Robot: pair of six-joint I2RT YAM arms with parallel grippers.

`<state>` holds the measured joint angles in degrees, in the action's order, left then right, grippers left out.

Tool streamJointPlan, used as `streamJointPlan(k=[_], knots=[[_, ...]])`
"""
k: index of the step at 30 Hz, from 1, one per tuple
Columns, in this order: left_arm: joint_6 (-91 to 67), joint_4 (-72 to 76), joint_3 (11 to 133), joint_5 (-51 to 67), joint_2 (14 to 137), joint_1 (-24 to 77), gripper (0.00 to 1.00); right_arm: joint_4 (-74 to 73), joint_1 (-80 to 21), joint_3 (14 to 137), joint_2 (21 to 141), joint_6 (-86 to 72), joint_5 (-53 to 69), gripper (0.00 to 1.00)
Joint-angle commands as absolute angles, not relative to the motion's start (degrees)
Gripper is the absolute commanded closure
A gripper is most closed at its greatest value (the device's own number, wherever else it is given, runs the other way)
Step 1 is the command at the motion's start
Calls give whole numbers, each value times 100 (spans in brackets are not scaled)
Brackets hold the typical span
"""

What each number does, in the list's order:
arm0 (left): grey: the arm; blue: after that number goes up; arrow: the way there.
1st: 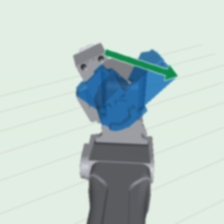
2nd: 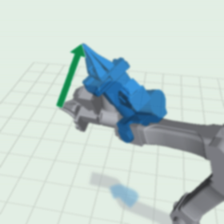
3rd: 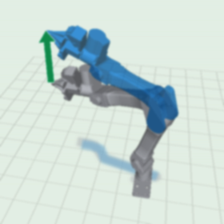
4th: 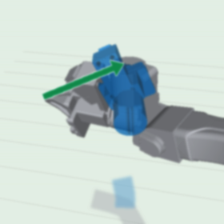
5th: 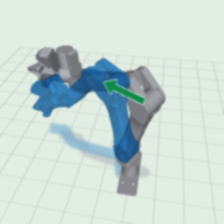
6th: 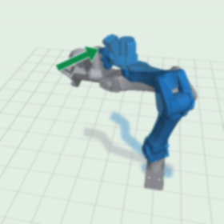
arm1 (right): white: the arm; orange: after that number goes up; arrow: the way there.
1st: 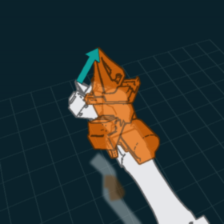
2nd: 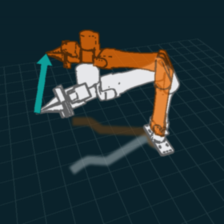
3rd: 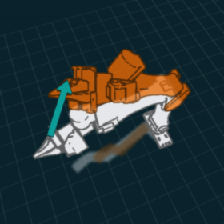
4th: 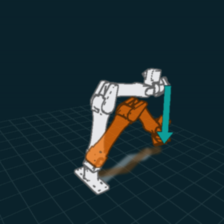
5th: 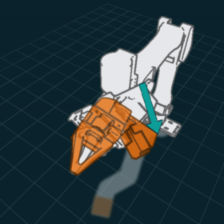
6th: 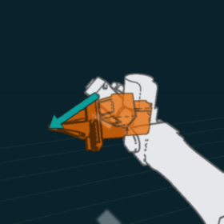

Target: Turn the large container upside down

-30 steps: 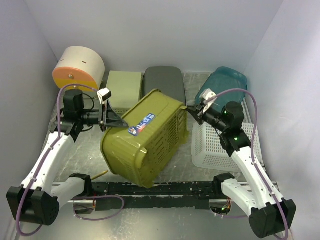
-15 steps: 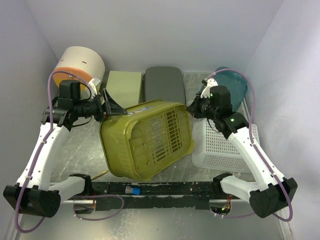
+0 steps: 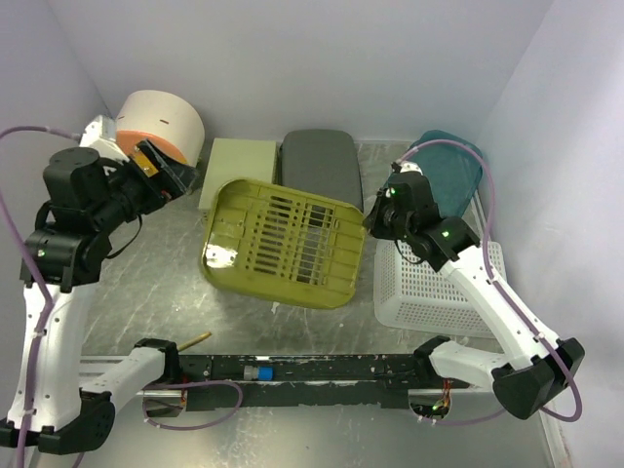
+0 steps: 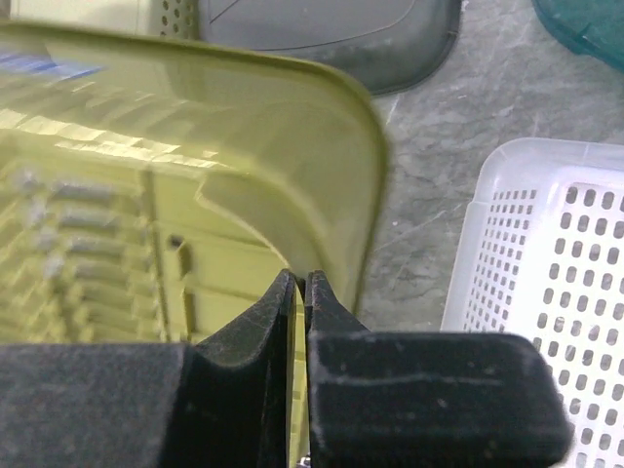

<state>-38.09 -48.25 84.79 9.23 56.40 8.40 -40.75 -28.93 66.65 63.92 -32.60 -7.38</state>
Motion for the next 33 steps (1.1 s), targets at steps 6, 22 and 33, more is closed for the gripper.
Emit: streamJointPlan(k=[6, 22, 33], knots=[[-3432, -4909, 8764, -299, 5618, 836, 1, -4071, -3296, 7096, 6589, -3499, -941, 100], [-3152, -4885, 8274, 557, 5760, 836, 1, -3818, -3385, 7099, 7309, -1872, 1320, 100], [-3203, -4840, 7995, 626, 5693, 841, 1, -2548, -3731, 7327, 8472, -2102, 2093, 100]])
